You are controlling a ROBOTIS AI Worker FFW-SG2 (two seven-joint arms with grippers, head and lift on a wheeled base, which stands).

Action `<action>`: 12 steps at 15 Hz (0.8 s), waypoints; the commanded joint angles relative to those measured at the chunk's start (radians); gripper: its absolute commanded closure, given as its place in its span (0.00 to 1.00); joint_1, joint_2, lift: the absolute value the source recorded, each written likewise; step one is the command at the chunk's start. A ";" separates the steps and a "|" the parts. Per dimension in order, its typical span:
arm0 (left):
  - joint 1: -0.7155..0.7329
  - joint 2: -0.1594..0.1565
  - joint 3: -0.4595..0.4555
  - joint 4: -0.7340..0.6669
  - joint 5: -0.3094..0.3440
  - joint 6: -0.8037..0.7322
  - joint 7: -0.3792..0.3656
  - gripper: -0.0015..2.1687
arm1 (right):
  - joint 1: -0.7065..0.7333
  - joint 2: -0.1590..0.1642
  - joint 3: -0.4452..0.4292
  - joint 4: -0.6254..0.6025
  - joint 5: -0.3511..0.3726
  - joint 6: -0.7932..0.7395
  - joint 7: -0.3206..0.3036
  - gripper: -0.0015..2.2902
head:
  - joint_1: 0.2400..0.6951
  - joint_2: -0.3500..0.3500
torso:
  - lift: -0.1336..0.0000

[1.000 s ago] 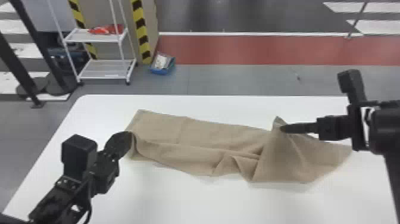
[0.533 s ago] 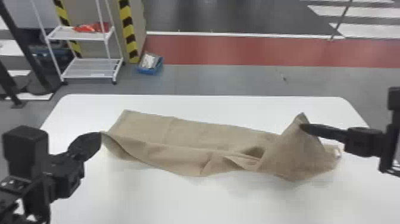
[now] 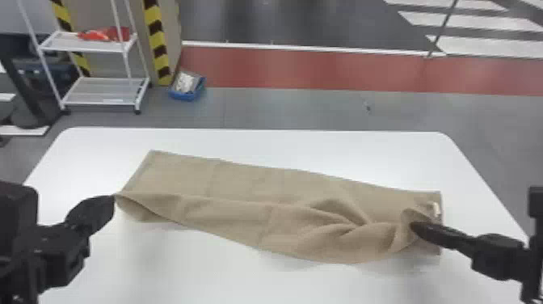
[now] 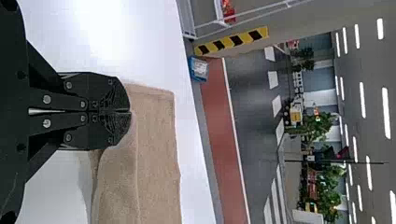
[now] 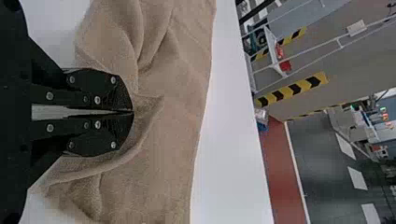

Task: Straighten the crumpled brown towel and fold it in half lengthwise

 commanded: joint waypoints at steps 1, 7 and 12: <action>-0.002 -0.001 -0.015 0.000 -0.004 0.000 0.000 0.65 | -0.007 -0.009 0.014 0.021 0.056 0.002 -0.029 0.39 | 1.00 0.34 | 0.07; 0.005 0.001 -0.022 0.002 -0.013 -0.003 0.000 0.65 | -0.056 -0.032 -0.026 0.032 0.059 0.027 -0.049 0.08 | 1.00 0.25 | 0.07; 0.003 -0.003 -0.056 0.009 -0.047 -0.013 0.003 0.65 | -0.096 -0.024 0.055 -0.011 0.036 0.051 -0.046 0.13 | 1.00 0.25 | 0.07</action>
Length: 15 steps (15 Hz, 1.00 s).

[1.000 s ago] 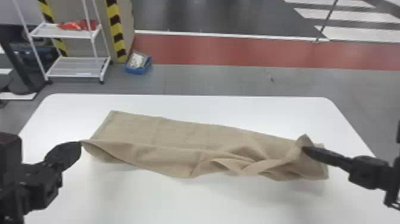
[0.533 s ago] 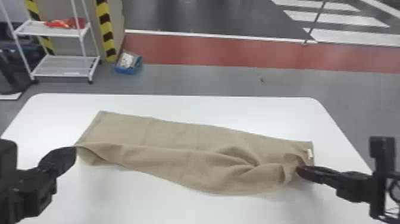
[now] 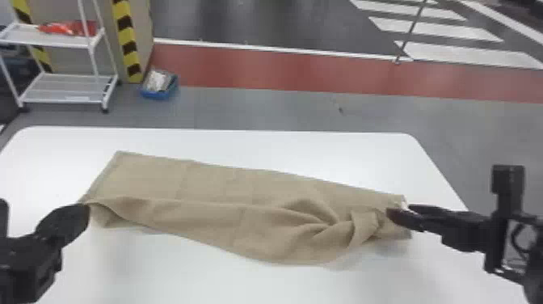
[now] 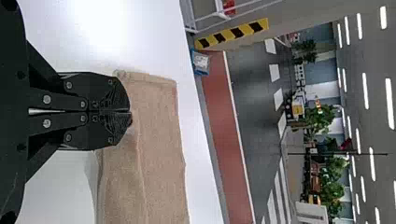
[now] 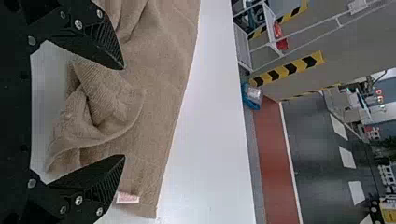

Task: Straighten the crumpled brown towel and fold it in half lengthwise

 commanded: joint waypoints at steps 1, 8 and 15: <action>0.000 -0.004 -0.018 0.006 -0.021 -0.007 0.000 0.65 | -0.039 0.013 0.089 -0.003 0.023 0.001 -0.024 0.17 | 1.00 0.26 | 0.07; -0.002 0.013 -0.024 0.021 -0.024 -0.022 -0.006 0.65 | -0.126 0.023 0.234 0.124 0.210 -0.021 -0.063 0.26 | 1.00 0.38 | 0.07; -0.012 0.008 -0.027 0.032 -0.027 -0.028 -0.006 0.65 | -0.157 -0.011 0.250 0.199 0.244 -0.021 -0.028 0.26 | 1.00 0.35 | 0.07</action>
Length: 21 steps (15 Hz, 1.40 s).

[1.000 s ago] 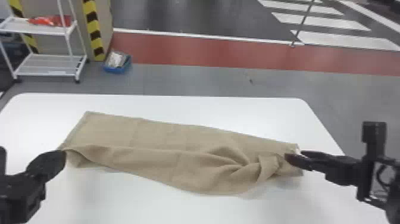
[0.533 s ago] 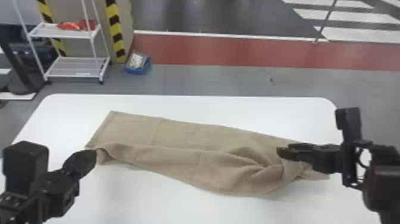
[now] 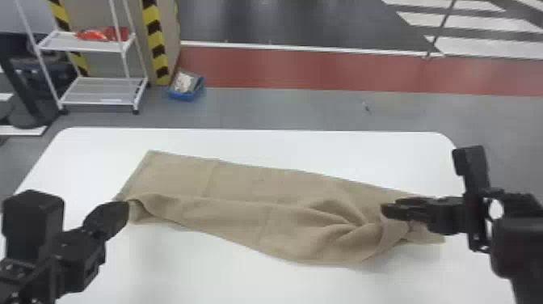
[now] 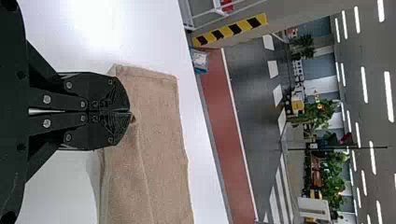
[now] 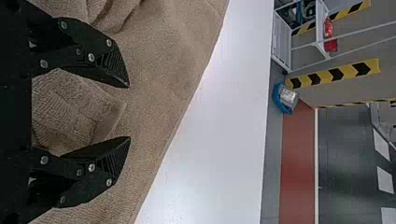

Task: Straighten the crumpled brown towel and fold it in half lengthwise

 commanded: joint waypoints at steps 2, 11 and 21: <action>0.001 -0.002 0.000 0.002 -0.011 0.000 0.000 0.65 | -0.018 -0.016 0.023 0.050 0.016 0.000 0.021 0.26 | 1.00 0.35 | 0.07; 0.001 0.000 0.000 0.004 -0.016 -0.003 0.003 0.65 | -0.054 -0.044 0.008 0.067 0.009 0.055 0.110 0.57 | 1.00 0.37 | 0.07; 0.004 -0.006 -0.015 0.004 -0.044 -0.003 0.006 0.65 | -0.034 -0.061 0.056 0.084 0.134 -0.110 0.100 0.26 | 1.00 0.33 | 0.07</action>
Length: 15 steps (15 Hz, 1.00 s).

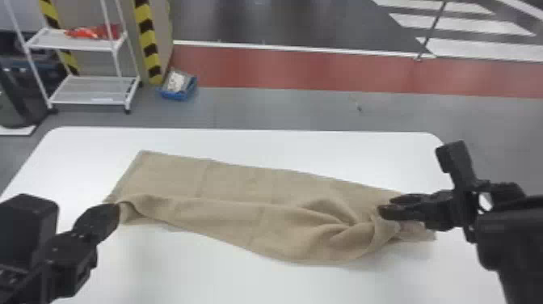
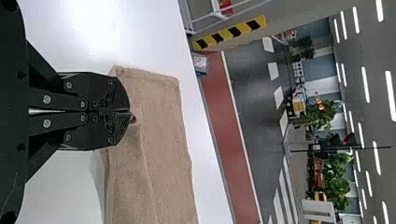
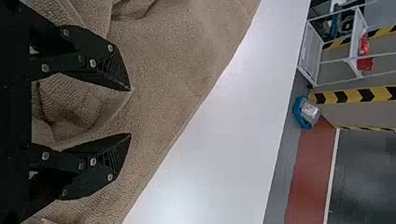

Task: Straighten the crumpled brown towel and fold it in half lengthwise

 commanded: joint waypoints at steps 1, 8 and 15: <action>0.000 0.000 -0.002 0.000 -0.001 0.000 -0.001 0.65 | -0.012 -0.003 0.008 0.016 0.018 -0.008 0.002 0.26 | 1.00 0.33 | 0.07; -0.006 0.006 -0.006 0.005 -0.008 0.000 0.004 0.65 | -0.079 -0.014 0.060 0.082 0.030 0.026 0.072 0.31 | 1.00 0.34 | 0.07; -0.012 0.006 -0.012 0.009 -0.012 0.000 0.005 0.65 | -0.093 -0.029 0.077 0.098 0.042 0.054 0.144 0.31 | 1.00 0.38 | 0.07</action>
